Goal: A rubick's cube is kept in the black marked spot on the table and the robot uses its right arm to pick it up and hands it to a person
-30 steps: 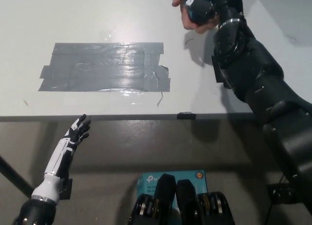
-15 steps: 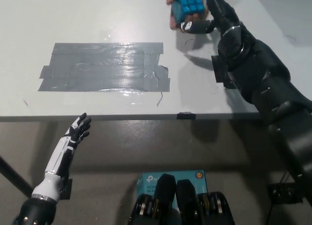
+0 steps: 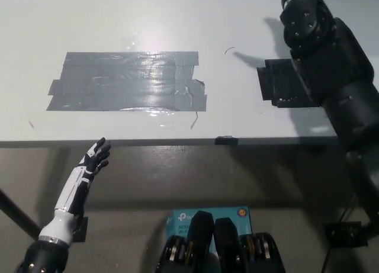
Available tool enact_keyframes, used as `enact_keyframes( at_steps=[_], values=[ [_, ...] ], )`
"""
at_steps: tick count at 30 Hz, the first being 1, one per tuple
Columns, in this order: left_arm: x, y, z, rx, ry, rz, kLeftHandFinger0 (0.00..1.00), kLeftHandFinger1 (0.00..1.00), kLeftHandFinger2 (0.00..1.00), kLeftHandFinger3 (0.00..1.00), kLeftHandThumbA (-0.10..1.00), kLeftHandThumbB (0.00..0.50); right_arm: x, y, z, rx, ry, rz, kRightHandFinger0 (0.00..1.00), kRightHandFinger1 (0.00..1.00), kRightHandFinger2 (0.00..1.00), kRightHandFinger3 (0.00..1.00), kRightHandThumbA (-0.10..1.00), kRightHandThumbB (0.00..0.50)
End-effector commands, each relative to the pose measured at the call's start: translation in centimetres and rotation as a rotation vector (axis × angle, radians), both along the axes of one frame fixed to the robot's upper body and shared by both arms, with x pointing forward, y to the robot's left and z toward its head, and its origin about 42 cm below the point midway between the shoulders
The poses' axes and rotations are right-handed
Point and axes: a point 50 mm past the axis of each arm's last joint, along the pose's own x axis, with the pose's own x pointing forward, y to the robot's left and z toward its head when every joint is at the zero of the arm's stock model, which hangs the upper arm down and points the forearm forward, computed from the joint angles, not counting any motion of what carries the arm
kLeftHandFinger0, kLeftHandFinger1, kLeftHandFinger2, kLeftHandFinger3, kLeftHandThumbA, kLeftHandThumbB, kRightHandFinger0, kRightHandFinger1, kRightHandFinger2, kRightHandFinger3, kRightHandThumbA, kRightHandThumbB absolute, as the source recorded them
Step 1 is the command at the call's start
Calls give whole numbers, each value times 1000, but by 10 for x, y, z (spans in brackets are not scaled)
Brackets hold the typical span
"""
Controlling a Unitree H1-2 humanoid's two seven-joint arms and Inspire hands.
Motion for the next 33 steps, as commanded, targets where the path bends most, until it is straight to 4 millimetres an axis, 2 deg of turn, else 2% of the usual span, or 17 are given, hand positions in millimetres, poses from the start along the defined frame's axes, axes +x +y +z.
enact_keyframes(
  at_steps=[1,2,4,6,8,10,12,14,15,17,19,22,26,28,29,32,33],
  values=[
    [14,-1,23,21,-70,-36,1000,1000,1000,1000,1000,243,-104,-49,109,104,-495,84,1000,1000,1000,1000,1000,500],
    [15,-1,22,23,-69,-35,1000,1000,1000,1000,1000,243,-123,-55,107,94,-535,99,1000,1000,1000,1000,1000,486],
    [15,-1,22,25,-69,-33,1000,1000,1000,1000,1000,242,-141,-60,103,93,-562,120,1000,1000,1000,1000,1000,479],
    [14,-1,20,31,-70,-31,1000,1000,1000,1000,1000,229,-174,-71,90,90,-591,169,1000,1000,1000,1000,965,441],
    [12,1,17,35,-69,-33,1000,1000,1000,1000,1000,212,-213,-83,66,113,-616,194,1000,1000,1000,1000,920,445],
    [10,2,15,34,-57,-35,1000,1000,1000,1000,1000,220,-239,-93,45,124,-623,210,1000,1000,1000,1000,948,435],
    [9,2,12,29,-44,-36,1000,1000,1000,1000,1000,214,-253,-97,33,127,-623,216,1000,1000,1000,1000,947,424],
    [6,1,7,31,-36,-42,1000,1000,1000,1000,1000,203,-276,-104,11,143,-595,231,1000,1000,1000,1000,949,451],
    [4,0,3,27,-26,-46,1000,1000,1000,1000,1000,200,-288,-108,-3,148,-565,254,1000,1000,1000,1000,921,434],
    [1,0,-1,25,-17,-46,1000,1000,1000,1000,1000,198,-295,-109,-12,153,-539,266,1000,1000,1000,1000,904,431],
    [-5,0,-6,18,5,-40,1000,1000,1000,1000,1000,220,-312,-113,-38,168,-459,278,1000,1000,1000,1000,854,437],
    [-16,0,-16,12,30,-32,1000,1000,1000,1000,1000,223,-320,-117,-67,194,-374,265,1000,1000,1000,1000,820,411],
    [-25,-1,-24,12,49,-28,1000,1000,1000,1000,1000,224,-322,-123,-96,222,-299,242,1000,1000,1000,1000,831,400],
    [-32,0,-29,13,63,-24,1000,1000,1000,1000,1000,234,-324,-126,-119,242,-249,206,1000,1000,1000,1000,836,401],
    [-35,1,-31,17,69,-21,1000,1000,1000,1000,1000,236,-322,-127,-133,255,-221,192,1000,1000,1000,1000,822,388],
    [-38,4,-31,25,77,-21,1000,1000,1000,1000,1000,230,-315,-128,-156,281,-170,169,1000,1000,1000,1000,794,381],
    [-38,4,-32,18,79,-21,1000,1000,1000,1000,1000,237,-308,-128,-172,304,-124,161,1000,1000,1000,1000,769,375]
  ],
)
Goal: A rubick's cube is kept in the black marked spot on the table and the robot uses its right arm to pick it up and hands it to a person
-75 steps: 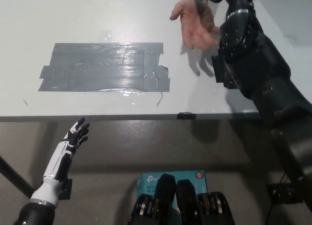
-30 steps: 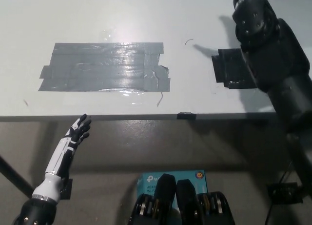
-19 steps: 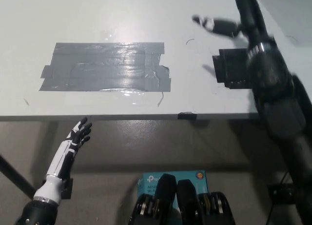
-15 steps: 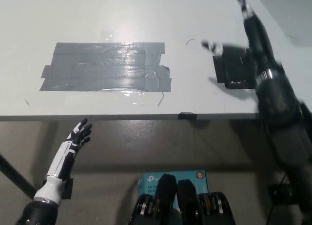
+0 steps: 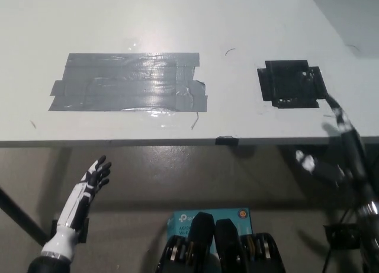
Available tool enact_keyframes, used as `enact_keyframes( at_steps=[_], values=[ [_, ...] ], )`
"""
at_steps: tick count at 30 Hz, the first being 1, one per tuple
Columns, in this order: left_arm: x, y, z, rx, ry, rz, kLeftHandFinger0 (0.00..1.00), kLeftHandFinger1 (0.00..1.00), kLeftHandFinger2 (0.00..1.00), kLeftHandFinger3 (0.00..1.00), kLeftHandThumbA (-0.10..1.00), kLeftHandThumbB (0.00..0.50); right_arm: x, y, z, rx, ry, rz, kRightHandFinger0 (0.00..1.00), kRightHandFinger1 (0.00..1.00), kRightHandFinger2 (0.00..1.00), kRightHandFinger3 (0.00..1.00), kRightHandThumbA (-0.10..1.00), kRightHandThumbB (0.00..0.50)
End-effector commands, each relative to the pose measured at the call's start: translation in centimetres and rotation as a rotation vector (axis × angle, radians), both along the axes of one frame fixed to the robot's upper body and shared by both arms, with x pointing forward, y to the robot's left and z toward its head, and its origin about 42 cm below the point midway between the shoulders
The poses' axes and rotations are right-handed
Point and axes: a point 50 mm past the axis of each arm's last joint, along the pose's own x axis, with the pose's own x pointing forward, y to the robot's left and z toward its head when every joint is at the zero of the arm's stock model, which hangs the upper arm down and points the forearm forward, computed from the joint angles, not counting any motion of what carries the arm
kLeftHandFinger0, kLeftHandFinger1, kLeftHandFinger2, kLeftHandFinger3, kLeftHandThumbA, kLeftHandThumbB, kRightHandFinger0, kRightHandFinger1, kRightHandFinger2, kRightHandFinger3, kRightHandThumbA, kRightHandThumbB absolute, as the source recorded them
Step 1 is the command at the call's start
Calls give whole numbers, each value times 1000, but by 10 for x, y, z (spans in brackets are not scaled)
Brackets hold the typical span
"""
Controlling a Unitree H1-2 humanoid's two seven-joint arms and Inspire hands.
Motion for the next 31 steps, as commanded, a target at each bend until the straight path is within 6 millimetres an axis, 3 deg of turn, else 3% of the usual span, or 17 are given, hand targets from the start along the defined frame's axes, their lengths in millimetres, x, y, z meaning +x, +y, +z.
enact_keyframes(
  at_steps=[1,2,3,4,5,6,9,10,13,14,21,24,31],
  values=[
    [-16,2,-2,32,-17,-45,1000,1000,1000,1000,1000,247,-60,-12,40,151,-243,162,1000,1000,1000,1000,739,371],
    [-15,1,-2,41,-20,-47,1000,1000,1000,1000,1000,252,-55,-13,23,171,-194,151,1000,1000,1000,1000,749,368],
    [-15,1,-2,43,-21,-47,1000,1000,1000,1000,1000,251,-54,-13,19,175,-183,149,1000,1000,1000,1000,750,368],
    [-15,1,-3,45,-24,-50,1000,1000,1000,1000,1000,260,-46,-13,-7,194,-105,125,1000,1000,1000,1000,747,363],
    [-15,1,-4,42,-23,-54,1000,1000,1000,1000,1000,261,-46,-14,-13,199,-87,119,1000,1000,1000,1000,652,319],
    [-16,0,-5,39,-21,-57,1000,1000,1000,1000,1000,262,-46,-14,-18,207,-74,113,1000,1000,1000,1000,705,348],
    [-17,-2,-7,34,-26,-55,1000,1000,1000,1000,1000,263,-39,-18,-44,221,-13,86,1000,1000,1000,1000,755,361],
    [-18,-2,-7,35,-24,-52,1000,1000,1000,1000,1000,265,-34,-21,-63,245,40,61,1000,1000,1000,1000,745,366],
    [-18,-2,-6,39,-21,-45,1000,1000,1000,1000,1000,269,-31,-24,-83,270,89,40,1000,1000,1000,1000,758,373],
    [-18,-2,-4,37,-21,-42,1000,1000,1000,1000,1000,270,-32,-25,-91,303,121,38,1000,1000,1000,1000,766,353],
    [-19,0,-1,27,-21,-46,1000,1000,1000,1000,1000,271,-41,-24,-96,423,148,67,1000,1000,1000,1000,830,258],
    [-18,2,2,28,-22,-39,1000,1000,1000,1000,1000,272,-42,-20,-96,479,170,84,1000,1000,1000,1000,858,291],
    [-14,1,6,33,-38,-43,1000,1000,1000,1000,1000,291,-45,-17,-95,484,177,105,1000,1000,1000,1000,873,274]
  ],
)
